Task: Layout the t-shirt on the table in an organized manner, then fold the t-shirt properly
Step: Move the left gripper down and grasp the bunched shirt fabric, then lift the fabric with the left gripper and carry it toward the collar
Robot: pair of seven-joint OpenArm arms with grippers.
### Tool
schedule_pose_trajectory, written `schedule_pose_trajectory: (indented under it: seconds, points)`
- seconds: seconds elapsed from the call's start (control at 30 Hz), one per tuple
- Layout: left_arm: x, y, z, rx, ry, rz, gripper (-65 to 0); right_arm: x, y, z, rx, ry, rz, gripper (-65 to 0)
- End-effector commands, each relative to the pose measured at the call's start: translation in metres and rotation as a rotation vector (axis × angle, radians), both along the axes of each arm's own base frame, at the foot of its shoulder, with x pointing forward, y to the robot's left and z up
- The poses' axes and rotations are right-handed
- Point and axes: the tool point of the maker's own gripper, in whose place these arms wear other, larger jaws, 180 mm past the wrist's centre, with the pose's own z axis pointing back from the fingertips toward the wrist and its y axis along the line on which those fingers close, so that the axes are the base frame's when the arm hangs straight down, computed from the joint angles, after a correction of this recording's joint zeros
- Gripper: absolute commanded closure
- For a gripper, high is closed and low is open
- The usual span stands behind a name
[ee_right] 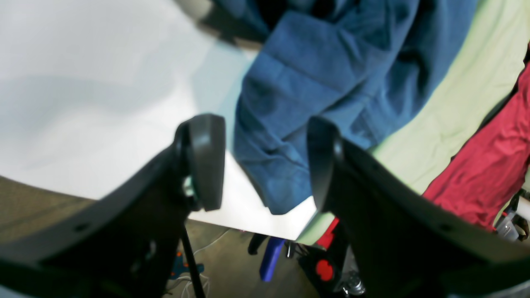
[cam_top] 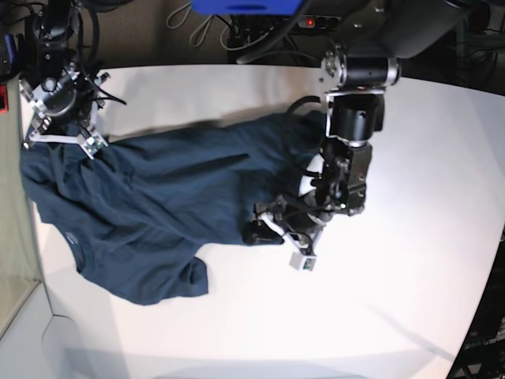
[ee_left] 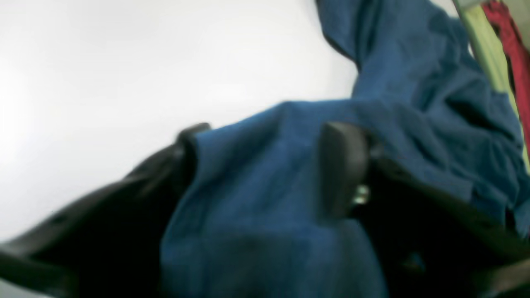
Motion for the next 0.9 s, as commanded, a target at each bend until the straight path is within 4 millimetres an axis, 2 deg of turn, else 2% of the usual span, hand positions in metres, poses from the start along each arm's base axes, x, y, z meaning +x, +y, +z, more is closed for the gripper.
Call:
schedule_pose_trajectory:
  seconds: [0.0,0.1,0.23,0.3,0.33,0.47,0.57,0.63,0.7,0.73,0.8,0.87]
  points:
    - [0.005,-0.003,0.007,0.008,-0.010,-0.018,-30.5,0.006,-0.004,0.008,-0.016,-0.029,0.002,-32.1]
    - [0.006,-0.004,0.007,0.004,-0.011,-0.015,-14.3,0.006,-0.004,0.009,-0.016,-0.030,0.002,-32.1]
    - [0.014,0.003,0.023,-0.009,-0.059,0.006,-11.1,0.007,-0.004,0.009,-0.017,-0.030,0.002,-32.1]
    - [0.027,0.013,0.051,-0.045,-0.134,0.039,-11.0,0.006,-0.004,0.008,-0.017,-0.029,0.001,-32.1]
    - [0.029,0.027,0.063,-0.056,-0.170,0.063,-11.0,0.006,-0.004,0.008,-0.017,-0.029,0.001,-32.1]
    - [0.038,0.053,0.138,-0.119,-0.327,0.071,-11.0,0.013,-0.004,0.012,-0.017,-0.047,0.001,-32.1]
    - [0.020,0.058,0.174,-0.168,-0.366,0.014,-11.0,0.016,-0.009,0.010,-0.018,-0.044,-0.009,-32.1]
    - [-0.003,0.054,0.191,-0.220,-0.388,-0.032,-10.9,0.019,-0.011,0.007,-0.013,-0.038,-0.018,-32.1]
    - [-0.022,0.050,0.195,-0.256,-0.392,-0.050,-10.9,0.023,-0.015,0.003,-0.011,-0.030,-0.030,-32.1]
    - [-0.030,0.049,0.190,-0.255,-0.383,-0.052,-10.9,0.025,-0.016,0.001,-0.009,-0.026,-0.034,-32.1]
    - [-0.042,0.051,0.171,-0.236,-0.348,-0.039,-11.2,0.024,-0.016,0.000,-0.008,-0.022,-0.036,-32.1]
    - [-0.041,0.057,0.151,-0.206,-0.318,0.002,-11.3,0.024,-0.015,-0.001,-0.005,-0.020,-0.033,-32.1]
